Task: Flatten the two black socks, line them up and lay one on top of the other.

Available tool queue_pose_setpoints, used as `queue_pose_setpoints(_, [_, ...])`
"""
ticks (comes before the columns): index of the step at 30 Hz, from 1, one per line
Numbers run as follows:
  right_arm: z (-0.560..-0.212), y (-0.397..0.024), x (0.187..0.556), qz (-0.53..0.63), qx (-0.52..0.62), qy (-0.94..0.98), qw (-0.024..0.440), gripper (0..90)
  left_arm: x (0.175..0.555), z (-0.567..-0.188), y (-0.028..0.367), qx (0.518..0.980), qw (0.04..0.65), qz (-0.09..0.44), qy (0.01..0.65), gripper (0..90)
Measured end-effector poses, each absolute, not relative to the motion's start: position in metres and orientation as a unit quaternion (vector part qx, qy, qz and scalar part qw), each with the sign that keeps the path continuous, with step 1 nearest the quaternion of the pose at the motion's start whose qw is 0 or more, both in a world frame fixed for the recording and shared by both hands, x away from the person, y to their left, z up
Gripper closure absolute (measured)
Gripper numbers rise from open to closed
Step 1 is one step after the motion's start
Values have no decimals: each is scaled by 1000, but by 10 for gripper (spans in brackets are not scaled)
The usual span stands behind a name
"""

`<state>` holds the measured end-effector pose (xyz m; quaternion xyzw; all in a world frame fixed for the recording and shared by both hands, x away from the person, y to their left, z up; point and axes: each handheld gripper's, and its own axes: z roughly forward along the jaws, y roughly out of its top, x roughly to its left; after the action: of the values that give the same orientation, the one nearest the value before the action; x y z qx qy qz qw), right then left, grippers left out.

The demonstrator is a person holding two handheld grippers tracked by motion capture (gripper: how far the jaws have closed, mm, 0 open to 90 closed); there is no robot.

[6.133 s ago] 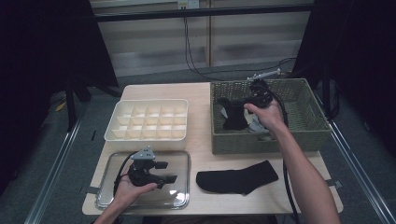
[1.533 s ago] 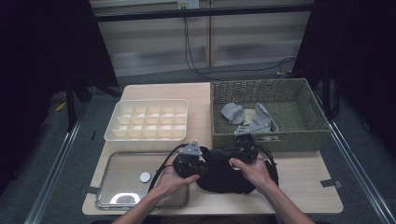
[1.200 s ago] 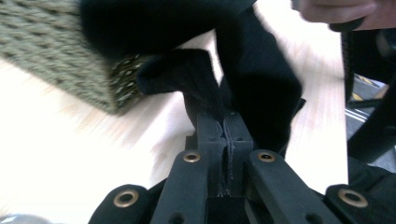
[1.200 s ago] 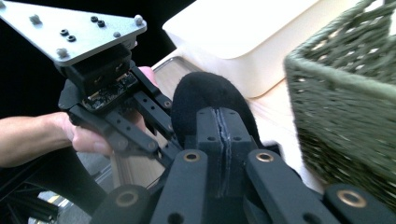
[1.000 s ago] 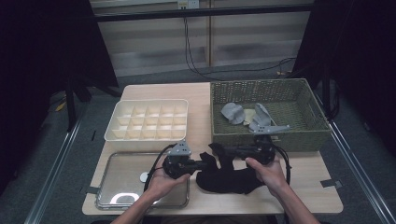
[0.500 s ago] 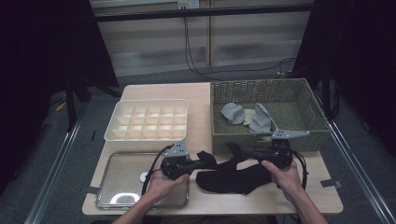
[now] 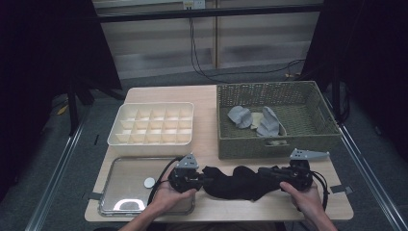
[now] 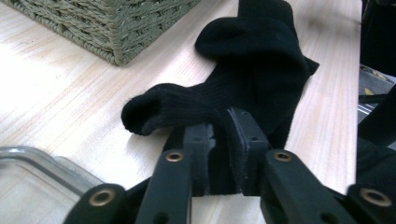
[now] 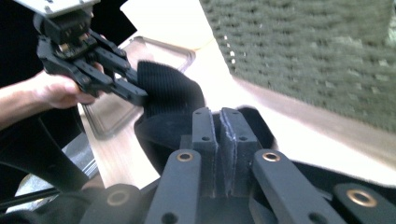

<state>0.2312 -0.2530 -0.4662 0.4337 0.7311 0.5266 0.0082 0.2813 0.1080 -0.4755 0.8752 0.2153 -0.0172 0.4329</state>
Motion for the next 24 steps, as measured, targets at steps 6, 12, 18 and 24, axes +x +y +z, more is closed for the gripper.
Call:
queue_pose_setpoints(6, [-474, -250, 233, 510, 441, 738, -3, 820, 277, -470, 123, 870, 441, -22, 218, 692])
queue_pose_setpoints(12, [-478, -239, 244, 494, 442, 749, -11, 792, 286, -460, 142, 856, 461, -11, 233, 651])
queue_pose_setpoints(18, [-483, -227, 258, 474, 444, 761, -17, 769, 311, -465, 134, 862, 445, -24, 241, 656])
queue_pose_setpoints(24, [-489, -212, 279, 458, 444, 769, -19, 731, 324, -480, 120, 873, 416, -44, 250, 564])
